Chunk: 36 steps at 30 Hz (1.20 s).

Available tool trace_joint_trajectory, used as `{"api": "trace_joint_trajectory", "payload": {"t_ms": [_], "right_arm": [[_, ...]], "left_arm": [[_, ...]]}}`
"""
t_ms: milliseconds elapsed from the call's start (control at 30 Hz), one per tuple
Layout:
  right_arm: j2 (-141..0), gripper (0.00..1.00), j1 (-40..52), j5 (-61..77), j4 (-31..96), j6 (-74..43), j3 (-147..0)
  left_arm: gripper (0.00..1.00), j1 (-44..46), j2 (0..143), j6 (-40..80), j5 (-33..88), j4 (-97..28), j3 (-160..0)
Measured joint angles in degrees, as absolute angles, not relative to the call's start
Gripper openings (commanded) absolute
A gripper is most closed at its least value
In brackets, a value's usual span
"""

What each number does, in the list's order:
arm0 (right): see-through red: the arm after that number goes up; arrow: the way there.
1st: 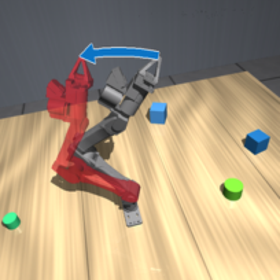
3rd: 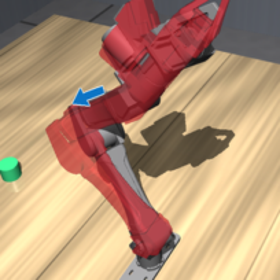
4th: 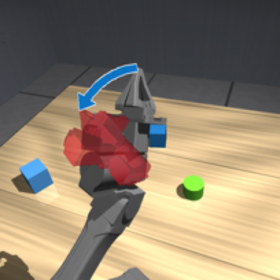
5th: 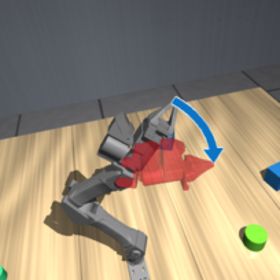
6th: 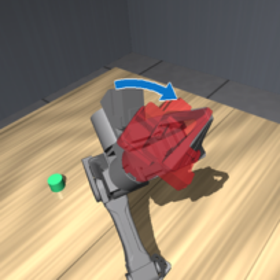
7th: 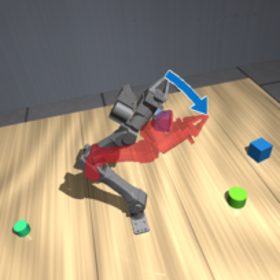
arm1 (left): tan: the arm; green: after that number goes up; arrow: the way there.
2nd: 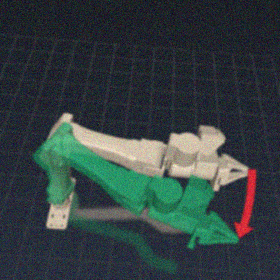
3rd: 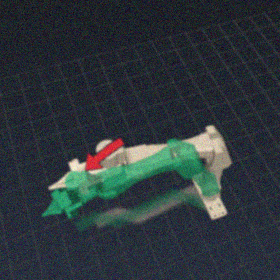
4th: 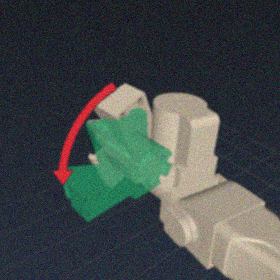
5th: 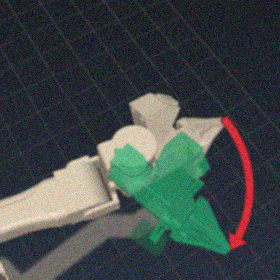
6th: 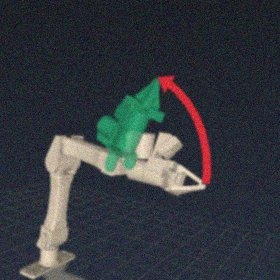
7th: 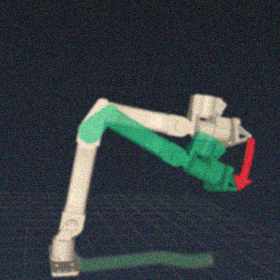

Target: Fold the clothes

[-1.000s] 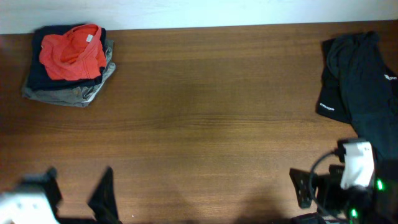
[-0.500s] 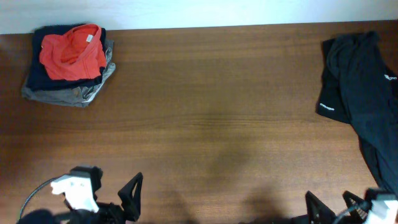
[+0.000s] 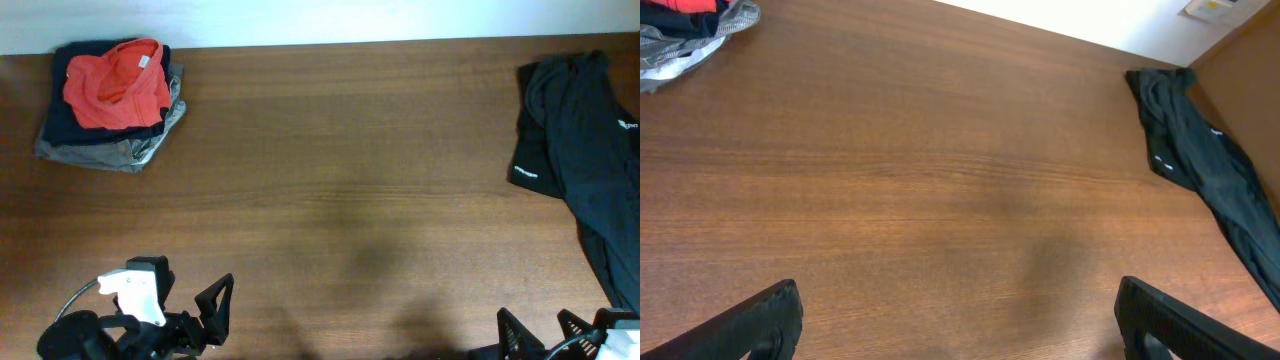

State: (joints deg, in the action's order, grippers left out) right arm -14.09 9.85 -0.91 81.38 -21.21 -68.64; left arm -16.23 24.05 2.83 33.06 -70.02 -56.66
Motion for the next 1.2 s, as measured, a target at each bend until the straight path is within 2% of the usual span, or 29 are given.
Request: {"api": "trace_joint_trajectory", "payload": {"t_ms": [700, 867, 1033, 1200], "right_arm": [[-14.09, 0.99, 9.76, -1.08, 81.38, -21.23, -68.64], [-14.06, 0.99, 5.65, -1.54, 80.82, -20.25, -68.23], [-12.58, 0.99, 0.49, -2.7, 72.99, -17.21, -63.18], [-8.29, 0.99, -1.87, -3.31, 59.96, -15.07, -50.96]], "left_arm": [[0.99, -16.23, 24.05, 2.83, 33.06, -70.02, -56.66], [1.0, -16.23, 24.05, 2.83, 33.06, -70.02, -56.66], [0.99, -16.23, 24.05, 2.83, 33.06, -69.97, -56.66], [0.99, -16.23, 24.03, 2.83, 33.21, -70.0, -56.64]]}}
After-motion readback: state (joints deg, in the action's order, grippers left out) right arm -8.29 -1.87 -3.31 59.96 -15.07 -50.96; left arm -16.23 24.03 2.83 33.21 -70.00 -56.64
